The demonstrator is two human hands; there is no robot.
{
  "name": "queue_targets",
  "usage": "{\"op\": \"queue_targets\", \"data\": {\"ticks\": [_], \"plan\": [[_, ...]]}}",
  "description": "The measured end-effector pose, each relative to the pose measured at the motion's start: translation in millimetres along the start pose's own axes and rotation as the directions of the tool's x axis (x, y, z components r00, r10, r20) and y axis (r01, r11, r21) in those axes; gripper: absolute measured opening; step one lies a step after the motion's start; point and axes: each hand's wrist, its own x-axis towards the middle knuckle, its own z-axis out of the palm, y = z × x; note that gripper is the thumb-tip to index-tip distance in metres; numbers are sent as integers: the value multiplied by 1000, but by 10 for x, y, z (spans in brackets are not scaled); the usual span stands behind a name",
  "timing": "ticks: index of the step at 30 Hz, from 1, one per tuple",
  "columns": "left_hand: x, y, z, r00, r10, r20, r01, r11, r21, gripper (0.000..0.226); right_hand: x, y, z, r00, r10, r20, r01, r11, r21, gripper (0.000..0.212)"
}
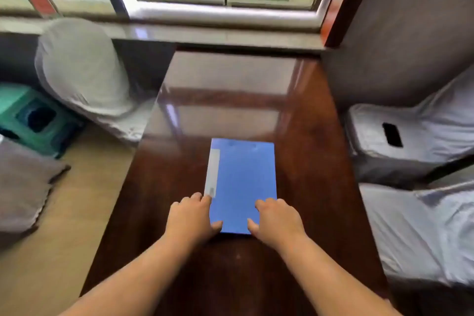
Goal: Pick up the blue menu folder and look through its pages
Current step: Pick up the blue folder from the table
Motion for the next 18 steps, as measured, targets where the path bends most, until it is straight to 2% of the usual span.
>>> {"op": "queue_targets", "data": {"ticks": [2, 3, 6, 9, 10, 11, 14, 16, 18], "plan": [[87, 32, 235, 990, -53, 132, 68, 991, -116, 95, 99, 31, 265, 996, -9, 94, 7, 1000, 19, 65], [102, 46, 336, 979, -81, 187, 123, 966, -226, 99, 119, 54, 393, 992, -26, 127, 22, 999, 33, 70], [218, 65, 512, 947, -211, 241, 314, 767, -559, 99, 142, 86, 655, 977, -43, 208, 25, 996, 90, 80], [358, 80, 568, 903, -322, 283, 425, 585, -691, 106, 126, 109, 811, 981, -23, 190, -1, 992, 124, 80], [397, 85, 567, 888, -337, 313, 454, 531, -715, 101, 120, 123, 833, 983, -10, 186, -16, 990, 138, 79], [416, 101, 566, 882, -335, 331, 464, 497, -733, 87, 104, 136, 843, 983, -5, 182, -24, 988, 154, 77], [392, 158, 529, 905, -300, 302, 415, 467, -780, 31, 39, 188, 791, 986, 0, 165, -42, 967, 249, 74], [339, 191, 412, 927, -287, 242, 349, 419, -838, 22, -7, 258, 657, 991, 66, 116, -106, 916, 387, 74], [276, 220, 184, 951, -264, 162, 261, 399, -879, 26, -33, 383, 457, 972, 223, 69, -225, 816, 533, 76]]}}
